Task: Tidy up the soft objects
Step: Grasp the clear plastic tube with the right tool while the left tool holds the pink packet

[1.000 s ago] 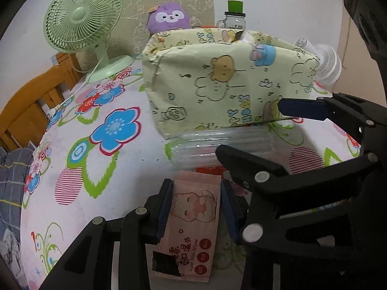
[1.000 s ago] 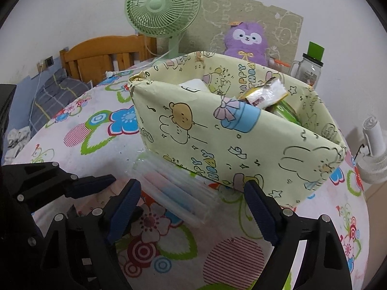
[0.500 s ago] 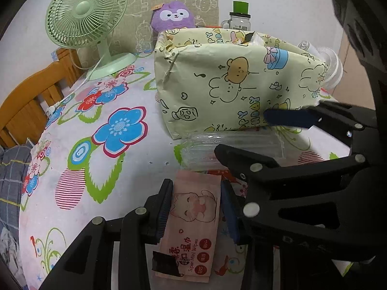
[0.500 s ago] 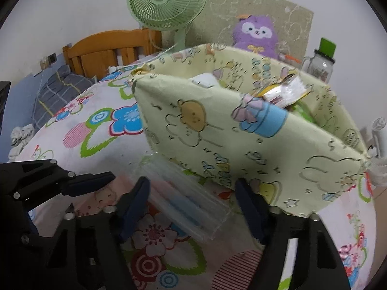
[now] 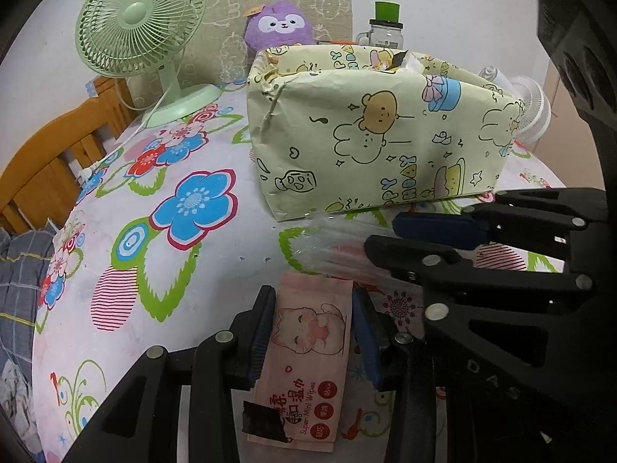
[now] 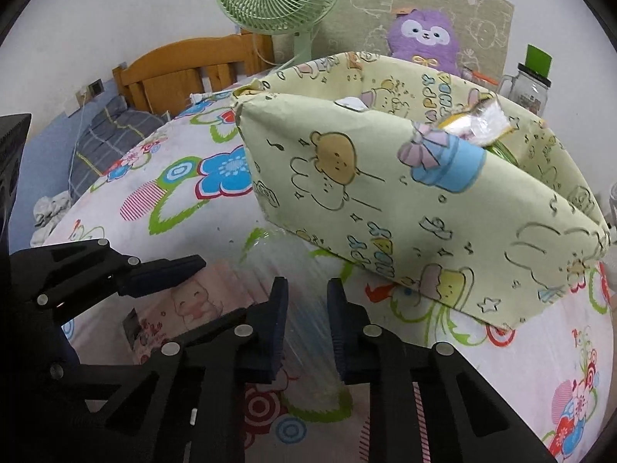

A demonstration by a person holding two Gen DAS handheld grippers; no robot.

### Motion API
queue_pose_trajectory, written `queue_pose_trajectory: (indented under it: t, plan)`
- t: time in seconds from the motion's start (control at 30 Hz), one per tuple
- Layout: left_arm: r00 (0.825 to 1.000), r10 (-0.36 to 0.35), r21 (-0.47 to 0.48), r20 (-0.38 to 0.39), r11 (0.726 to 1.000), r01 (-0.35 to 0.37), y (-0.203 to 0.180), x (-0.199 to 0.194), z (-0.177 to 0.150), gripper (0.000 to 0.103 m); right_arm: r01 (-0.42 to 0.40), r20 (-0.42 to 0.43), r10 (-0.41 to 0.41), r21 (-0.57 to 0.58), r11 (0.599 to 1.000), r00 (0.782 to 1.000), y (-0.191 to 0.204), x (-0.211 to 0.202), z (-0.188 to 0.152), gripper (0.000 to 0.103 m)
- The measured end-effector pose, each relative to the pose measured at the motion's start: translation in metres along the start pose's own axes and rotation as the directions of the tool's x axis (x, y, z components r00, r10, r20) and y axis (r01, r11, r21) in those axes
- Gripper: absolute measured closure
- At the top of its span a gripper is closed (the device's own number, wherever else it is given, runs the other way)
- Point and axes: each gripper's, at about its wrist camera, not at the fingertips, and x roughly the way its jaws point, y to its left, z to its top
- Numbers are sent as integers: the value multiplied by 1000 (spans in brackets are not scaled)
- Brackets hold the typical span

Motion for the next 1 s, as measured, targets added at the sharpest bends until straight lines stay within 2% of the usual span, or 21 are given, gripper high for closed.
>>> queue_pose_trajectory:
  t: [0.3, 0.77, 0.83, 0.93, 1.0]
  plan:
    - [1000, -13, 15, -3, 1000, 13, -13, -4, -3, 62, 15, -16, -14, 47, 999, 1000, -9, -14, -14, 85]
    - [1000, -30, 55, -3, 998, 30, -35, -8, -5, 62, -1, -32, 5, 141, 990, 999, -27, -35, -36, 85]
    - [1000, -24, 55, -4, 998, 24, -34, -8, -5, 62, 7, -30, -3, 139, 990, 1000, -27, -36, -36, 82]
    - [1000, -14, 54, -5, 998, 14, -32, -9, -5, 61, 32, -31, -28, 133, 991, 999, -27, -35, -35, 69]
    - [1000, -7, 54, -4, 999, 7, -30, -9, -5, 61, 42, -27, -39, 137, 990, 999, -29, -35, -34, 50]
